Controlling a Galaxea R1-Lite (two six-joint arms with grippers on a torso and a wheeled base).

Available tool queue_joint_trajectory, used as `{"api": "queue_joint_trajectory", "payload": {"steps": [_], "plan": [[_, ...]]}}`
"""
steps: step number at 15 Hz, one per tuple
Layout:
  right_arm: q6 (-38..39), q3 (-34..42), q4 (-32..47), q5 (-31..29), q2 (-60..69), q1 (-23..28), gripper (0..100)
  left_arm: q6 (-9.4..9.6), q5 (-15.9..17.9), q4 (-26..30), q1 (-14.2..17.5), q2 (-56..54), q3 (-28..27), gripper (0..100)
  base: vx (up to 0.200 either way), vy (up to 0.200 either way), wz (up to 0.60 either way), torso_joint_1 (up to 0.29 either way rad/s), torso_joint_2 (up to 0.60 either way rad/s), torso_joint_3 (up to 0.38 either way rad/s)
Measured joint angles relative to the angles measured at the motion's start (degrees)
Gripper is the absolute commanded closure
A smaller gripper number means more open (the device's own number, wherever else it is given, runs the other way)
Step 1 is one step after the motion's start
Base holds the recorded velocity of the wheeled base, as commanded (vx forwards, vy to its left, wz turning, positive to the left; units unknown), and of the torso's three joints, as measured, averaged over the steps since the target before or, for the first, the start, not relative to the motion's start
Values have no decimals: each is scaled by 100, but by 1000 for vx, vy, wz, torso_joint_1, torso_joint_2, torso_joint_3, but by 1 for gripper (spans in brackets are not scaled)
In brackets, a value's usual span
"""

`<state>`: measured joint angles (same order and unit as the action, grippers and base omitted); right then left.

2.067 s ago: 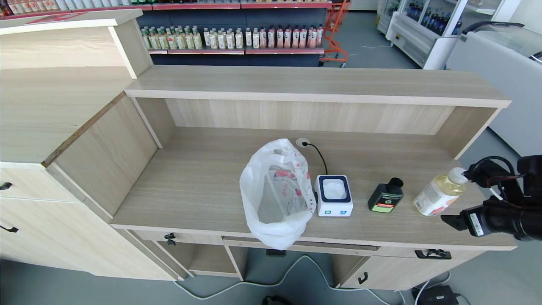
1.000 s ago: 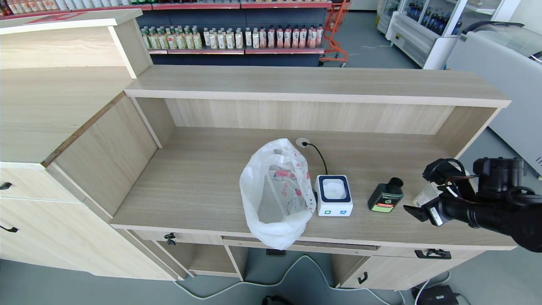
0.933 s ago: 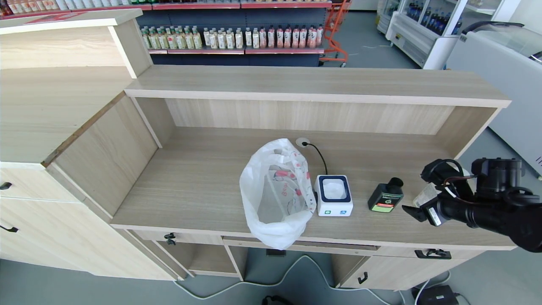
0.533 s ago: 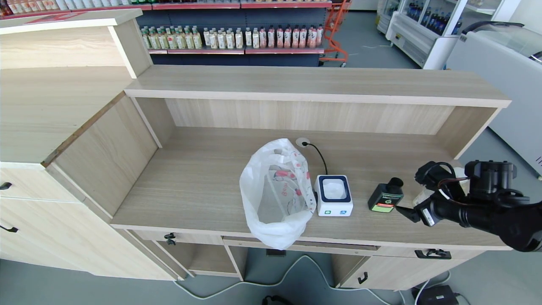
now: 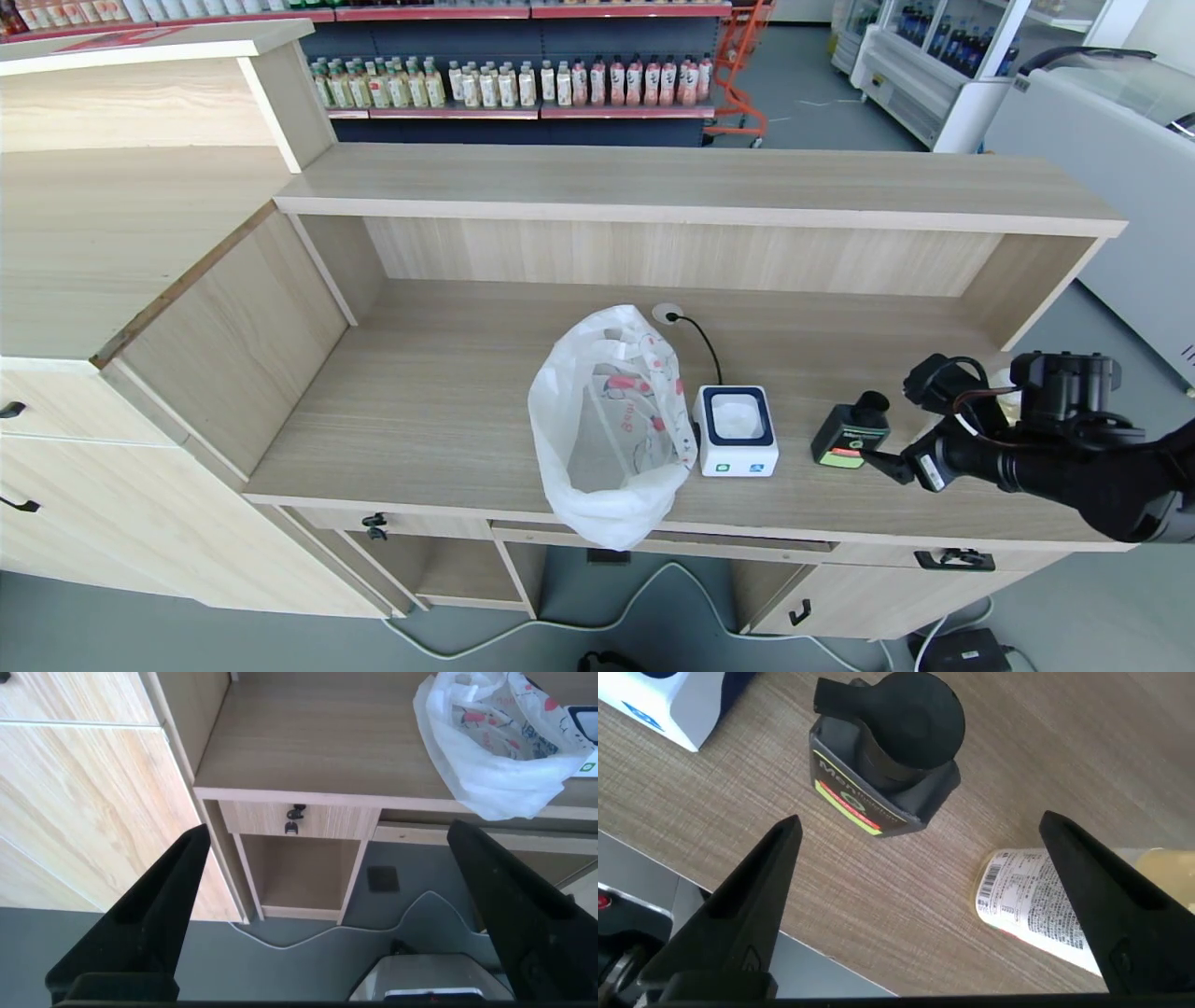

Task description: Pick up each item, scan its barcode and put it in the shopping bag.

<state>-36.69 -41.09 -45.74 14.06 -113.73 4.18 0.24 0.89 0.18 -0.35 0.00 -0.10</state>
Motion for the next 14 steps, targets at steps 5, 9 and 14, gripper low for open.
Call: {"api": "queue_joint_trajectory", "payload": {"steps": [5,9,14], "plan": [[-135,-223,-2,307,-236,-22,0,2,0,0,0,0,0,0,0,0,0,0,0,0],[-212,-386,17,545,-397,-22,100,2,0,0,0,0,0,0,0,0,0,0,0,0],[-299,-527,4,707,-597,-13,100,0,0,-5,0,2,0,0,0,0,0,0,0,0]]}}
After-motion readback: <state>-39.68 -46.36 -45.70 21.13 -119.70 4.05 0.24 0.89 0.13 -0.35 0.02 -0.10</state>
